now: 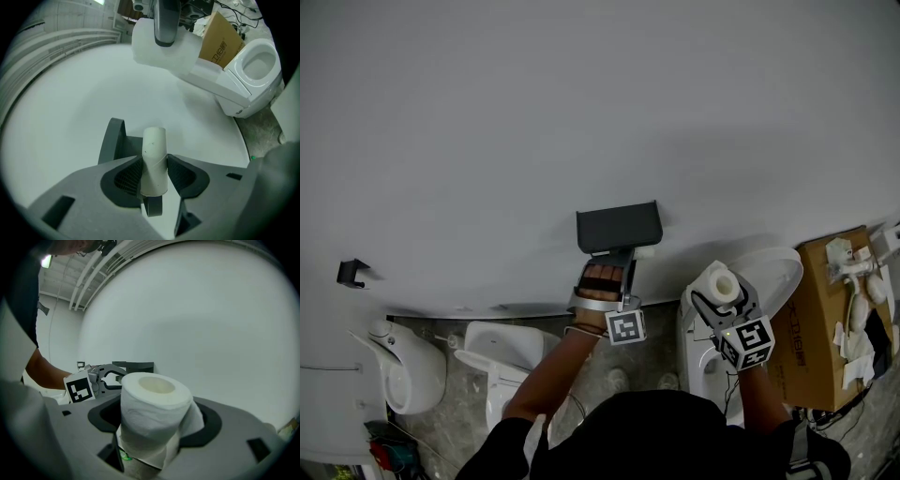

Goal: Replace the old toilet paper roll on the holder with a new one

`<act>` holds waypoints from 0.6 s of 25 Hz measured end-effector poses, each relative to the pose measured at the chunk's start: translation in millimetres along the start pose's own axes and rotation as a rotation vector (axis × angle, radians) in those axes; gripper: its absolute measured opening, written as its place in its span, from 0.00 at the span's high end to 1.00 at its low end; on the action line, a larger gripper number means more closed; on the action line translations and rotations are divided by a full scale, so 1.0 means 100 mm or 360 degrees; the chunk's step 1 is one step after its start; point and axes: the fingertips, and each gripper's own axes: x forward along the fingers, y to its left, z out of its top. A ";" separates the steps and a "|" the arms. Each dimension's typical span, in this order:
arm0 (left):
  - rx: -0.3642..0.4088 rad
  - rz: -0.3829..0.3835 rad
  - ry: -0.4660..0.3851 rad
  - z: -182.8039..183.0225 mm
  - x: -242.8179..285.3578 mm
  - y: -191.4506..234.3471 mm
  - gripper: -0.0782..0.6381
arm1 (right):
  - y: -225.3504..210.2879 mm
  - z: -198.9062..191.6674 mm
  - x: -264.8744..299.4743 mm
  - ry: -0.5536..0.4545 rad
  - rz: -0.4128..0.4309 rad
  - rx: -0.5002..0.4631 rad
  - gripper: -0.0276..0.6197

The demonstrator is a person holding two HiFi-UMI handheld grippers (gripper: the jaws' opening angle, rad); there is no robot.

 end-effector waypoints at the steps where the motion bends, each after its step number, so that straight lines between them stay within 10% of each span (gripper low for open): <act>1: 0.0005 0.0000 -0.0014 0.05 0.01 0.00 0.66 | -0.03 -0.01 -0.02 -0.0005 -0.0012 0.0002 0.45; 15: 0.0028 0.0032 -0.0157 0.71 0.23 0.00 0.66 | -0.44 -0.15 -0.35 0.0001 -0.0173 0.0059 0.45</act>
